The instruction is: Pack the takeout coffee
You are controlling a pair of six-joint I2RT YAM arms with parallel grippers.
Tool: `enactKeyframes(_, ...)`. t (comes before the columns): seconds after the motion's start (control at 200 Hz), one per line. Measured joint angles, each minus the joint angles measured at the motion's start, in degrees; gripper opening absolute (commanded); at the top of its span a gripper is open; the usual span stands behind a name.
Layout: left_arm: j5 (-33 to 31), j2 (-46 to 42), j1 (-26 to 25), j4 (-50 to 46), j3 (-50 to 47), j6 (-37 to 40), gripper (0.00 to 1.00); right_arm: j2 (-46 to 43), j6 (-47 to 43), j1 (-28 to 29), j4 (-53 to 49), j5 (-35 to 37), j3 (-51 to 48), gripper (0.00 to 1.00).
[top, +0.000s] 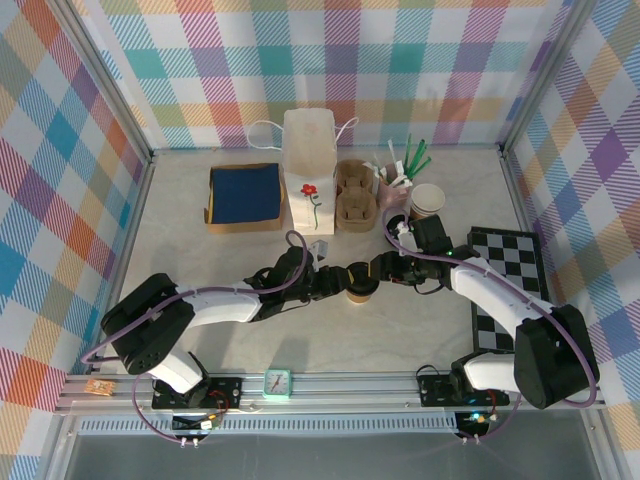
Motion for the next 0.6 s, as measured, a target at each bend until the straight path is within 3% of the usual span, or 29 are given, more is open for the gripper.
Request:
enactKeyframes(0.31, 0.0, 0.9, 0.0, 4.2, -1.3, -0.6, 0.33, 0.0, 0.0, 0.0, 0.1, 0.3, 0.0, 0.5)
enactKeyframes(0.595, -0.2, 0.9, 0.0, -2.3, 2.8, 1.0, 0.35, -0.3, 0.0, -0.2, 0.1, 1.2, 0.0, 0.49)
